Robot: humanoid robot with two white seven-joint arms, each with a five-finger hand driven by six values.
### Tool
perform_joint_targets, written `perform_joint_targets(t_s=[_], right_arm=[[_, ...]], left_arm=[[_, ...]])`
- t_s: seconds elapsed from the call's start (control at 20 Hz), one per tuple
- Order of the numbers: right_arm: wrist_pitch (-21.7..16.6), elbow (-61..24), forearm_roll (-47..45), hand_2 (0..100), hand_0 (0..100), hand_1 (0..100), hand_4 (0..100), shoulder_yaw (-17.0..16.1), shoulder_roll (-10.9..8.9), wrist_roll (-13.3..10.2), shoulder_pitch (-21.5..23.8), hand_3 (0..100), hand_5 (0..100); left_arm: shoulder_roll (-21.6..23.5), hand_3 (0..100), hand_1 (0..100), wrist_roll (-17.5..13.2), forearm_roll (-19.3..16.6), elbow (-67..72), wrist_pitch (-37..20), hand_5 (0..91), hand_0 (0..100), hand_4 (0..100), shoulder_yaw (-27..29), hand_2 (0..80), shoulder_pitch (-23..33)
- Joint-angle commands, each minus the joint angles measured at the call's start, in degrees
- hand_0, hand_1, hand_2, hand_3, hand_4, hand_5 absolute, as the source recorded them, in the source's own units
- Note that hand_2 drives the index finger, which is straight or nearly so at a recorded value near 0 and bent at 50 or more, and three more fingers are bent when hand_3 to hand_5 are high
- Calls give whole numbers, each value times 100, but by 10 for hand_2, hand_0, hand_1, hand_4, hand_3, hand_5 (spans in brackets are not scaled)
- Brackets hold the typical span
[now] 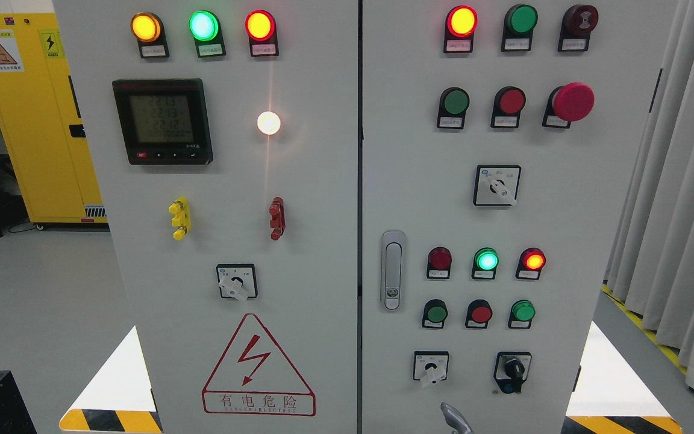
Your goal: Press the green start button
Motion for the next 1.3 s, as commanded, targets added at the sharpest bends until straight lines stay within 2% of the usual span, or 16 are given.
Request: perform_joint_targets(t_s=[0.0, 0.05, 0.1, 0.2, 0.25, 0.3, 0.35, 0.4, 0.45, 0.5, 0.6, 0.85, 0.95, 1.25], right_arm=[[-93, -6, 1237, 0, 401, 777, 264, -206, 8, -284, -50, 195, 183], [-137, 3, 1545, 0, 362, 785, 336, -276, 17, -442, -94, 266, 268], [-164, 3, 1852, 0, 365, 791, 381, -346, 17, -566, -155, 293, 320], [-164, -14, 2380, 0, 373, 798, 445, -461, 17, -759, -313, 336, 382], [-164, -32, 2574, 0, 377, 806, 633, -496, 17, -804, -401, 486, 572], [-164, -41, 2768, 0, 397, 812, 708, -514, 17, -821, -471, 552, 659], [-164, -32, 2952, 0, 429, 830, 811, -514, 17, -822, -568, 663, 830], [-156, -15, 3137, 0, 470, 839, 896, -514, 17, -830, -638, 765, 893], [-138, 3, 3321, 0, 489, 841, 939, -514, 8, -839, -726, 821, 929], [-121, 12, 3515, 0, 473, 843, 984, -514, 8, -848, -814, 879, 983], [-94, 3, 3875, 0, 467, 852, 995, -514, 8, -927, -920, 907, 1000], [46, 29, 4438, 0, 479, 862, 979, -602, -1, -945, -1253, 930, 1000], [213, 64, 4510, 0, 493, 864, 975, -611, -10, -936, -1473, 937, 1000], [222, 416, 4527, 0, 515, 867, 972, -576, -10, -936, -1781, 943, 1000]], left_arm=[[5, 0, 556, -1, -6, 0, 5, 0, 120, 0, 3, 0, 2], [-3, 0, 556, -1, 3, 0, 5, 0, 120, 0, -6, 0, 2], [5, 0, 556, -1, -6, 0, 5, 0, 120, 0, 3, 0, 2], [-3, 0, 556, -1, 3, 0, 5, 0, 120, 0, 3, 0, 2], [5, 0, 556, -1, 3, 0, 5, 0, 120, 0, 3, 0, 2], [5, 0, 556, -1, 3, 0, 5, 0, 120, 0, 3, 0, 2], [5, 0, 556, -1, 3, 0, 5, 0, 120, 0, -6, 0, 2], [-3, 0, 556, -1, 3, 0, 5, 0, 120, 0, 3, 0, -7], [5, 0, 556, -1, 3, 0, 5, 0, 120, 0, 3, 0, 2], [5, 0, 556, 7, 3, 0, 5, 0, 120, 0, 3, 0, 2], [-3, 0, 556, -1, 3, 0, 5, 0, 120, 0, 3, 0, 2], [-3, 0, 556, -1, 3, 0, 5, 0, 120, 0, 3, 0, 2], [5, 0, 556, -1, 3, 0, 5, 0, 120, 0, 3, 0, 2], [-3, 0, 556, 7, 3, 0, 5, 0, 120, 0, 3, 0, 2]])
